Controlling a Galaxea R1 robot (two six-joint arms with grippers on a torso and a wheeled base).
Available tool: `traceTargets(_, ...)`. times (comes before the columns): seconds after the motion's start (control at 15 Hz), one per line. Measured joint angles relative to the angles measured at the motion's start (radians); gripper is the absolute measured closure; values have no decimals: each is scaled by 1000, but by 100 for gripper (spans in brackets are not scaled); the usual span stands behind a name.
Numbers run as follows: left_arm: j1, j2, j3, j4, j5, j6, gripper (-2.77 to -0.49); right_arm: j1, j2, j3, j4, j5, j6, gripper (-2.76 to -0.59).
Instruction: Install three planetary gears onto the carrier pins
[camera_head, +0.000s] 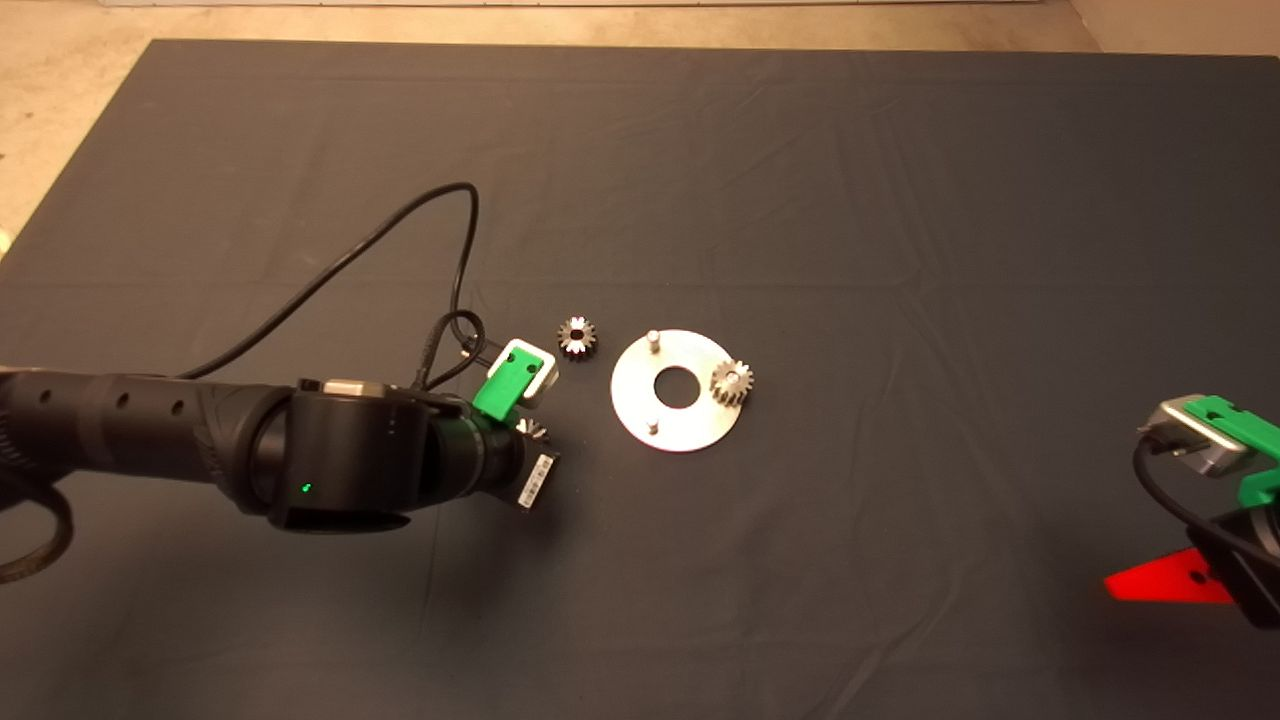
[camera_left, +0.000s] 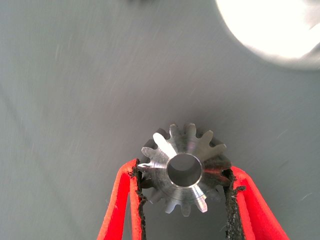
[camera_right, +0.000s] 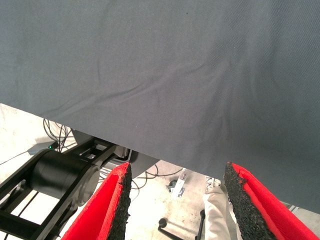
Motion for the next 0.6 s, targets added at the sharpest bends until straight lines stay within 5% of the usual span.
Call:
traceTargets(0.27,-30,108,0,1,5,-3,-61,0,0,0,0,-1,0,-134)
traceTargets(0.6,-57,132,-3,0,29,-7,-59,0,0,0,0,0,0,-134)
